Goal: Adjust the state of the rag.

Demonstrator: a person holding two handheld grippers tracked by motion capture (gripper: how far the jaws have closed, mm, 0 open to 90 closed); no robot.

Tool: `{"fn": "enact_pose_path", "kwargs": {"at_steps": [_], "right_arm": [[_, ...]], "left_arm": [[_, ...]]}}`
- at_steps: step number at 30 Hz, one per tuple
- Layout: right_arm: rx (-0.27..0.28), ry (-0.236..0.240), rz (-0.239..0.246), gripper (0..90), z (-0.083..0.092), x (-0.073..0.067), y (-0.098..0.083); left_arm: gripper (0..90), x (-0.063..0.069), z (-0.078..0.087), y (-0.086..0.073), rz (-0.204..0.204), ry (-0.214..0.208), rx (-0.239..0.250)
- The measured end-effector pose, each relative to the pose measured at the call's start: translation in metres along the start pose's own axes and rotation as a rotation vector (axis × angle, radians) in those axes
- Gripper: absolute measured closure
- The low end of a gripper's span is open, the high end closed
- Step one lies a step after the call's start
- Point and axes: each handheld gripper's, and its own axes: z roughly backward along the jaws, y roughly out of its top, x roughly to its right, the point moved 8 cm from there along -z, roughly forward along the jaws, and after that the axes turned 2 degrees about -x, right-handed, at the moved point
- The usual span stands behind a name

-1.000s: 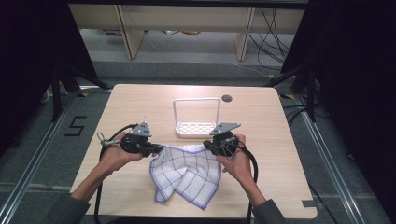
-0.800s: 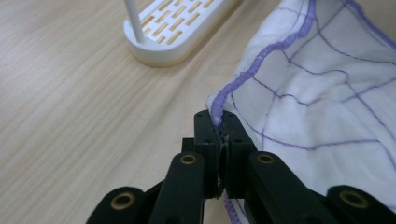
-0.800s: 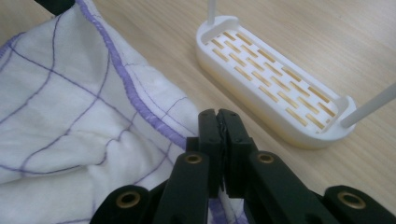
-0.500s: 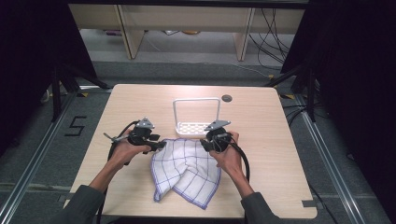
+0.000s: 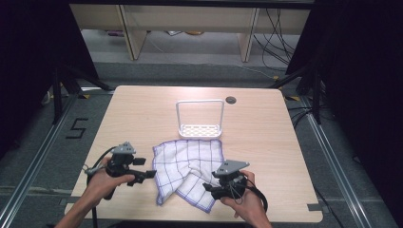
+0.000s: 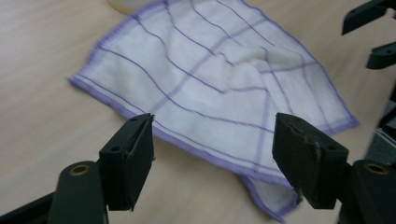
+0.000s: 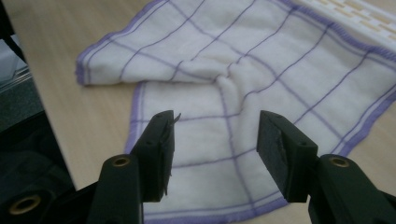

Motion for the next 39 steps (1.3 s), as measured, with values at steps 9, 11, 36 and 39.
{"fn": "enact_pose_path", "kwargs": {"at_steps": [9,11,36,39], "right_arm": [[-0.09,0.059,0.005,51.6,-0.01,-0.031,-0.036],[-0.086,0.059,0.015,53.0,-0.011,-0.033,-0.037],[-0.146,-0.013,0.15,86.9,-0.029,-0.032,-0.049],[-0.131,0.016,0.108,87.5,-0.021,-0.03,-0.049]], "left_arm": [[31.8,0.039,-0.009,-0.047,-0.006,-0.008,0.005],[32.0,0.044,-0.012,-0.053,-0.027,-0.011,-0.021],[87.3,0.056,-0.036,-0.055,-0.185,-0.004,-0.005],[87.9,0.05,-0.025,-0.053,-0.186,-0.006,0.008]]}}
